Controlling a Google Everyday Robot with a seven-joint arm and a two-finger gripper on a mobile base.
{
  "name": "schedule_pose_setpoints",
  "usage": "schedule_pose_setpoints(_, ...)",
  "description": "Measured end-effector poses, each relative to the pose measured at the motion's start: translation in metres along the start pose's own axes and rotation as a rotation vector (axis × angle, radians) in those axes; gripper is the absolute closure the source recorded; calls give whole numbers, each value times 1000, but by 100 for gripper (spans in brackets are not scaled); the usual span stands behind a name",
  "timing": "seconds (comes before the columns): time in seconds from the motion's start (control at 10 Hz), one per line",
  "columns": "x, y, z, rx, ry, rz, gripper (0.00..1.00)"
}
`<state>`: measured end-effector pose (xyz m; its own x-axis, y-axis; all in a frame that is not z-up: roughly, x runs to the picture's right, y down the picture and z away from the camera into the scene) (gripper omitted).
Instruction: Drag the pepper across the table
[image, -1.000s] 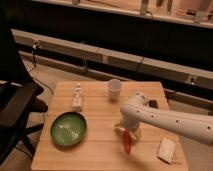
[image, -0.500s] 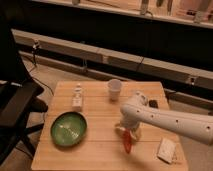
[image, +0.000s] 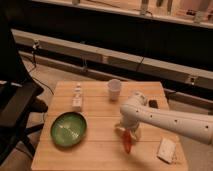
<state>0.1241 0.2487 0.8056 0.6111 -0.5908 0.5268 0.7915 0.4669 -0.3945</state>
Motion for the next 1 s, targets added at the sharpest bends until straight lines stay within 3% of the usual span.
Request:
schedule_pose_setpoints(0.1, -1, 2, 2, -4, -6, 2, 21)
schedule_pose_setpoints(0.3, -4, 4, 8, -14, -9, -7, 33)
schedule_pose_setpoints(0.7, -8, 10, 12, -5, -14, -23, 76)
schedule_pose_setpoints(1.0, -9, 12, 4, 18, -9, -23, 99)
